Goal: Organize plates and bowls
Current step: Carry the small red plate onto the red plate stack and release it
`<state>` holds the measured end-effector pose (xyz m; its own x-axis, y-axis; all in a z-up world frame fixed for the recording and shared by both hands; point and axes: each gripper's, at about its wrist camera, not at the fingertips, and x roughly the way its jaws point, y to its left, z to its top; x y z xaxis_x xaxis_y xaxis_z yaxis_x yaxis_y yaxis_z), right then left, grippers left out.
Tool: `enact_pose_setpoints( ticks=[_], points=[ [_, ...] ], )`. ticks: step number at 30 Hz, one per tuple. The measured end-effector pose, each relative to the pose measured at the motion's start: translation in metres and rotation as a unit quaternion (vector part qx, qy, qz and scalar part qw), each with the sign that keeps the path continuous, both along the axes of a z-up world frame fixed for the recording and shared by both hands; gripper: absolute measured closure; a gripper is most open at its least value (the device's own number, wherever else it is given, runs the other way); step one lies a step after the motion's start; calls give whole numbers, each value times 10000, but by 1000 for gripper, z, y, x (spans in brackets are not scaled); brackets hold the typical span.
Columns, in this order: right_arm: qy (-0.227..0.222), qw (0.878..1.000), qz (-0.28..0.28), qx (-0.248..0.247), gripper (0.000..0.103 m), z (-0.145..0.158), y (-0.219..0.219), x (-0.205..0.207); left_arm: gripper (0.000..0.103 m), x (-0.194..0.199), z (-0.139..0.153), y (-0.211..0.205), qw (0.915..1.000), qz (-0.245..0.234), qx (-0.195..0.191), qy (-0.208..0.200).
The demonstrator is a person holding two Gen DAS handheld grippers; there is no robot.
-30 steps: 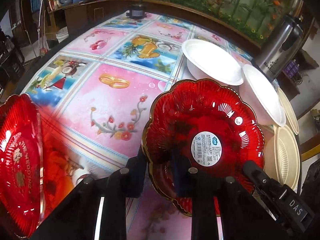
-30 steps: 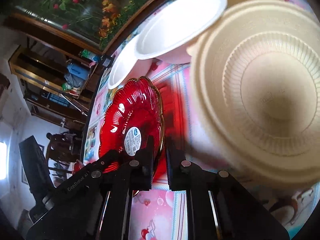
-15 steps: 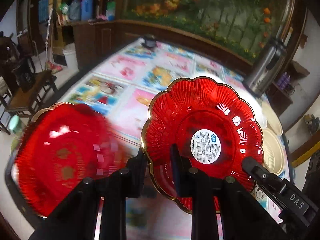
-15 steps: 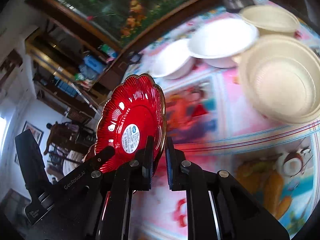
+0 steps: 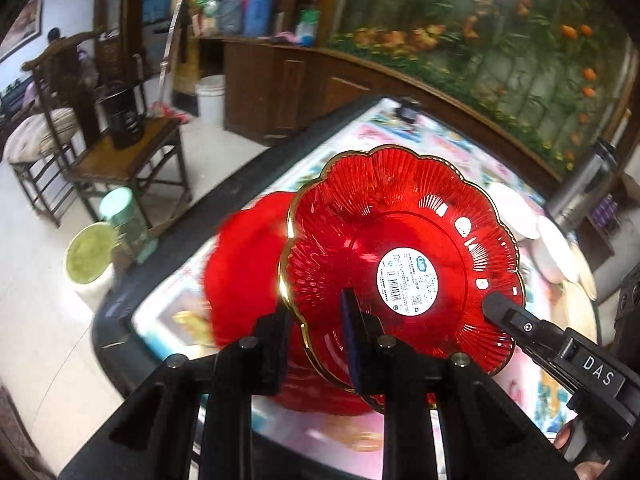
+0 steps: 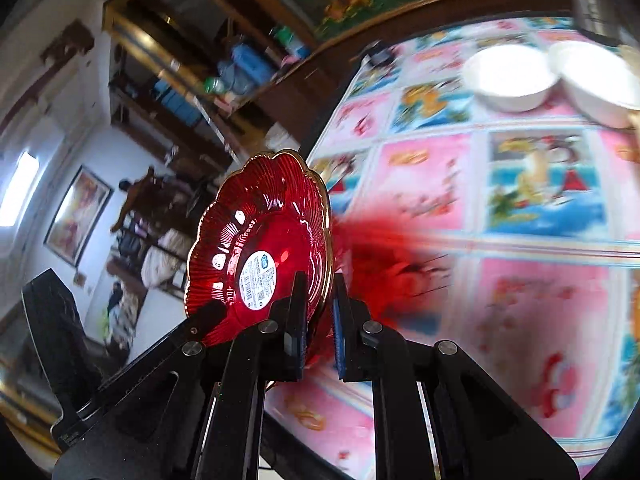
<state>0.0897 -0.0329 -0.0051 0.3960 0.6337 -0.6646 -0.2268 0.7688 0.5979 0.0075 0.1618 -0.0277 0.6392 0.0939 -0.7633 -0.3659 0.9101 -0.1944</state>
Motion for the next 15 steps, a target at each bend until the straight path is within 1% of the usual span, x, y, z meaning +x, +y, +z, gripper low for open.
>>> enact_pose_setpoints(
  ticks=[4,7,12,15],
  points=[
    [79,9995,190,-239,92,-13,30,2,81,5,-11,17,9997,154,37,208],
    [166,9984,258,-470,92,-24,46,7,81,12,-22,26,9992,176,12,365],
    [313,9967,294,-694,92,-36,56,17,81,21,-37,35,9982,166,-141,557],
    [381,9960,299,-746,92,-43,57,20,80,16,-38,38,9982,140,-76,584]
  ],
)
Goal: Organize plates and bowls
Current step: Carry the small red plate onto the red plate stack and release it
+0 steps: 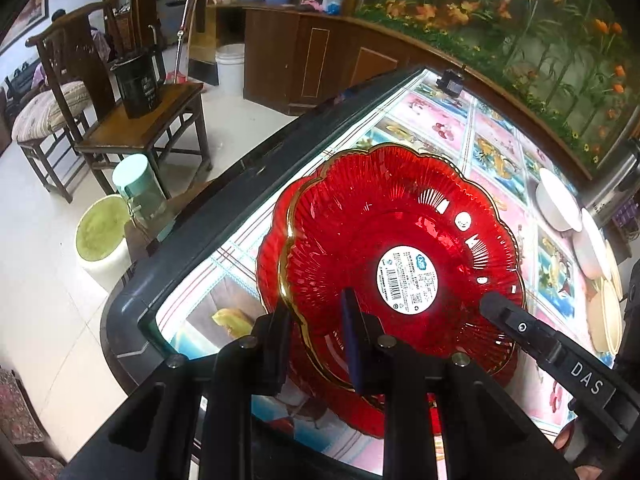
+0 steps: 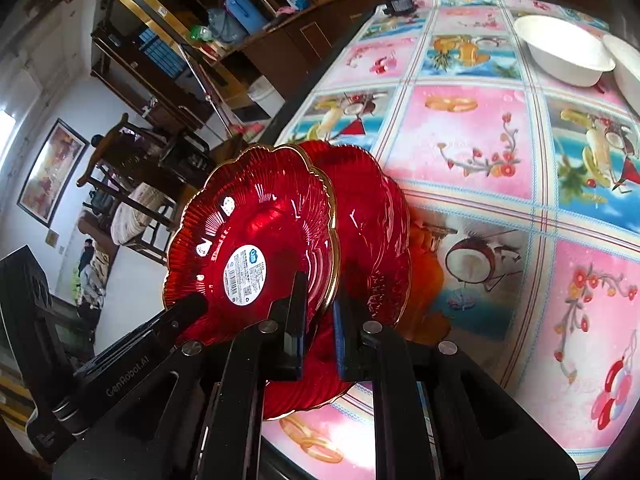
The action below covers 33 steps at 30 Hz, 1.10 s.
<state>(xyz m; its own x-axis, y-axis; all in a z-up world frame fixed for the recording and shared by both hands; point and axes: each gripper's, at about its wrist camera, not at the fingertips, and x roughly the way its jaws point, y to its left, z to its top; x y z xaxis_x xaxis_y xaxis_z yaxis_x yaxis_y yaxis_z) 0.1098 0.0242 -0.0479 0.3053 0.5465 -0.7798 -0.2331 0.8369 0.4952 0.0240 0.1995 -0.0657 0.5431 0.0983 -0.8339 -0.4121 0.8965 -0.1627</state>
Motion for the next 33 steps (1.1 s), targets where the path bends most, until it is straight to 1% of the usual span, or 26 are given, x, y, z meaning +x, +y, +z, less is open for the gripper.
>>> enact_pose_setpoints(
  ticks=[3,6,10,13,16,19,24,27,29,30,31,32,33],
  points=[
    [11,10000,17,-51,92,-2,3,2,80,-1,0,4,10000,-3,57,27],
    [-5,9999,-1,-162,92,-5,6,3,80,2,-1,2,9997,-57,215,91],
    [-188,9992,-95,-334,92,0,5,4,80,3,-1,1,9990,-115,401,140],
    [-193,9990,-92,-405,90,0,5,7,80,2,1,1,9983,-111,556,142],
    [-232,9983,-50,-528,90,1,8,7,80,1,1,4,9985,-112,513,125],
    [-326,9961,108,-808,89,2,16,5,80,0,2,4,9986,-106,506,129],
    [-278,9956,244,-861,88,8,13,8,80,0,4,5,9990,-81,431,102],
    [-551,9922,217,-1097,88,23,7,7,79,-1,7,6,9991,-37,408,74],
    [-705,9926,113,-982,88,37,-5,7,77,-1,9,5,9992,-16,403,44],
    [-747,9930,76,-910,87,40,-9,7,74,-1,10,5,9992,-12,397,37],
    [-835,9935,7,-780,81,45,-16,6,71,-3,11,4,9993,-2,384,8],
    [-908,9935,-87,-677,68,47,-24,5,68,-3,13,4,9993,9,387,-16],
    [-940,9935,-147,-629,62,48,-28,4,63,-4,14,2,9992,23,403,-39]
  ],
)
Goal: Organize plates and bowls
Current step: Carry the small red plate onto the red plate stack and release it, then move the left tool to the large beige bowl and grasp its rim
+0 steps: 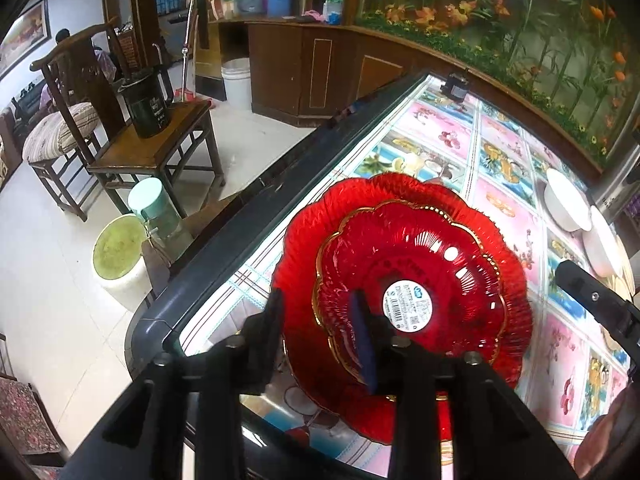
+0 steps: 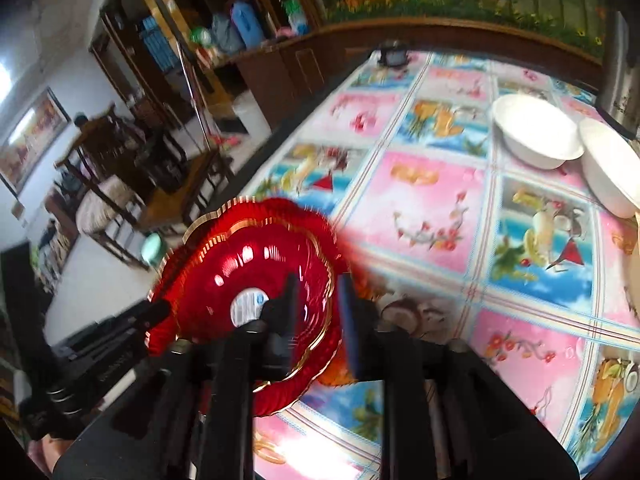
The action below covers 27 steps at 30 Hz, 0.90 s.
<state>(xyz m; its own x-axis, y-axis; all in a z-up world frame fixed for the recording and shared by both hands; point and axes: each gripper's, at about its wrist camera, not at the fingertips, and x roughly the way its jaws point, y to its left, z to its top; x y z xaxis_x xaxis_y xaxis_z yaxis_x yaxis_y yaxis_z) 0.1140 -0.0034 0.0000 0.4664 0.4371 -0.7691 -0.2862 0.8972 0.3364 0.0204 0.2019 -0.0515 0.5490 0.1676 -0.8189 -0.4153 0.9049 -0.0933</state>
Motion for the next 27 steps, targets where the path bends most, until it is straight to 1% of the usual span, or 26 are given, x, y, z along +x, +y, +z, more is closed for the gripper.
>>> enact_pose_setpoints(
  ticks=[1,2,4,8,9,10,11,15,18,24,27],
  points=[
    [-47,9999,-81,81,58,-1,-7,-1,57,0,3,-3,10000,9,47,-32],
    [-50,9998,-119,121,58,-3,-12,-2,53,-1,5,-5,9999,8,84,-69],
    [9,9998,-136,141,58,-9,-18,-4,40,-3,11,-10,9997,16,147,-190],
    [129,9995,-206,192,58,-23,-30,-9,31,-10,27,-26,9984,-78,174,-524],
    [145,9995,-215,199,58,-24,-33,-10,26,-11,30,-31,9981,-125,190,-581],
    [166,9994,-236,216,58,-26,-37,-11,23,-12,33,-38,9976,-199,205,-635],
    [171,9992,-270,242,58,-27,-42,-12,23,-12,37,-47,9967,-322,225,-708],
    [57,9984,-417,389,58,-26,-66,-19,23,-8,43,-77,9937,-742,310,-779],
    [-42,9974,-540,470,58,-22,-84,-25,23,-3,42,-108,9900,-1150,410,-702],
    [-285,9938,-867,636,58,-13,-136,-33,23,6,36,-157,9832,-1708,438,-472],
    [-575,9894,-1153,677,58,-3,-175,-41,23,10,33,-180,9790,-1962,419,-348]
  ],
)
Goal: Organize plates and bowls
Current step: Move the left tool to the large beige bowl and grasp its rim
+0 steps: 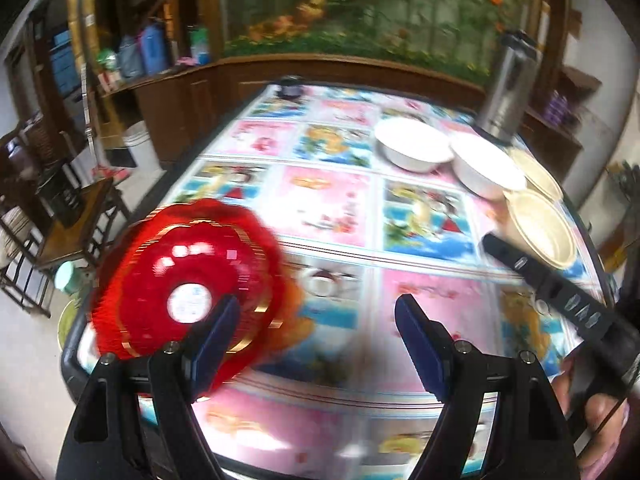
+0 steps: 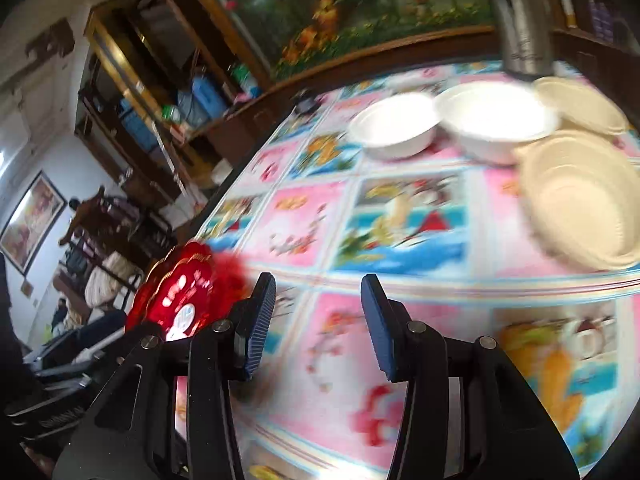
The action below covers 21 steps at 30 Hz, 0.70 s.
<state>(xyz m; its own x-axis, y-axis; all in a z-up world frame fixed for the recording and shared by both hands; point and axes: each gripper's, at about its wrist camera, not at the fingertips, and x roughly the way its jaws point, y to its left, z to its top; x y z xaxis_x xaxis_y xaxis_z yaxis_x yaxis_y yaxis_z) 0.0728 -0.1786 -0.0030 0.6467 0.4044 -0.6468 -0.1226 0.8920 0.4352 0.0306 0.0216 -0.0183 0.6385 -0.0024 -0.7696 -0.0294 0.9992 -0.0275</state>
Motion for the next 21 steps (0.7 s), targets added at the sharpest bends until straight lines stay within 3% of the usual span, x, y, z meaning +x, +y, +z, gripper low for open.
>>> enact_pose_setpoints(
  ticks=[7,13,15,18,19,21],
  points=[
    [-508,9952,-747,-372,59,27,-98,-9,23,21,3,-54,9983,-515,-43,276],
    [-629,9857,-1382,-725,54,38,-185,5,23,57,11,-102,9952,-832,-165,488],
    [-575,9862,-1459,-530,54,33,-210,10,23,70,14,-115,9947,-867,-210,513],
    [-557,9877,-1412,384,54,14,-242,11,23,87,16,-132,9934,-908,-322,629],
    [-458,9862,-1378,794,54,3,-252,14,23,93,16,-138,9932,-898,-339,661],
    [-112,9845,-1407,1042,54,-7,-259,21,23,102,14,-148,9936,-832,-319,689]
  ],
)
